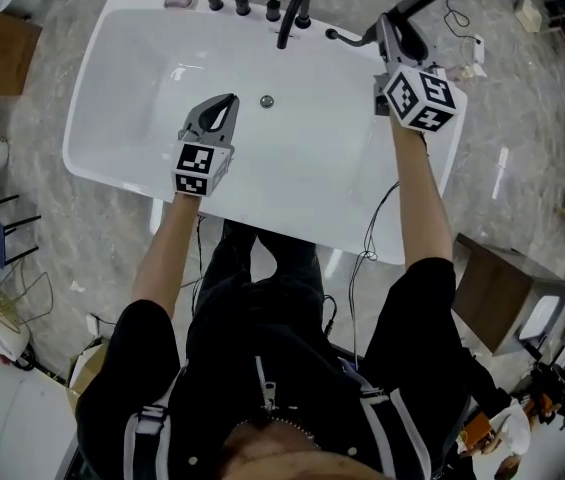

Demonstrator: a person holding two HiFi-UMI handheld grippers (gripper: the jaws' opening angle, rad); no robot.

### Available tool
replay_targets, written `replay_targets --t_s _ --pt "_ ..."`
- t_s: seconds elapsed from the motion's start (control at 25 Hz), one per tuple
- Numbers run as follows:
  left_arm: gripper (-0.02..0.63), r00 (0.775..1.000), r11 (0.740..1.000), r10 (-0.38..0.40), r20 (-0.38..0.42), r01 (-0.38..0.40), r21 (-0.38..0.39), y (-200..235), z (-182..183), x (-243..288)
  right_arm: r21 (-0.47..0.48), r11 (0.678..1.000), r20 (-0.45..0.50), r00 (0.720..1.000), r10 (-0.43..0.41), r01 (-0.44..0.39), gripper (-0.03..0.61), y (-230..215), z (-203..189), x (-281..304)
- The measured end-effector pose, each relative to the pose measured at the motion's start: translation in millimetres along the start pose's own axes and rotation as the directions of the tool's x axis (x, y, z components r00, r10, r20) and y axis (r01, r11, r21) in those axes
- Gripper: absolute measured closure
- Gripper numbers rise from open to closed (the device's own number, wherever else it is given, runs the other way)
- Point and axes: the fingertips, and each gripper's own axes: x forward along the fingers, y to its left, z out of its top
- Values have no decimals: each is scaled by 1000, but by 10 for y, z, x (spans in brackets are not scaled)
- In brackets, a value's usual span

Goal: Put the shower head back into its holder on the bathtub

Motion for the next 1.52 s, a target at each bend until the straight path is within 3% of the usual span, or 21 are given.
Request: replay_targets --t_s 1.04,1.52 --pt "583 999 997 46 8 -45 -58 139 -401 50 -30 999 -98 995 33 -36 451 -144 -997 851" --pt "583 999 997 37 -39 -40 -61 187 -697 193 -21 1000 -136 991 -1 -2 451 -406 -1405 1249"
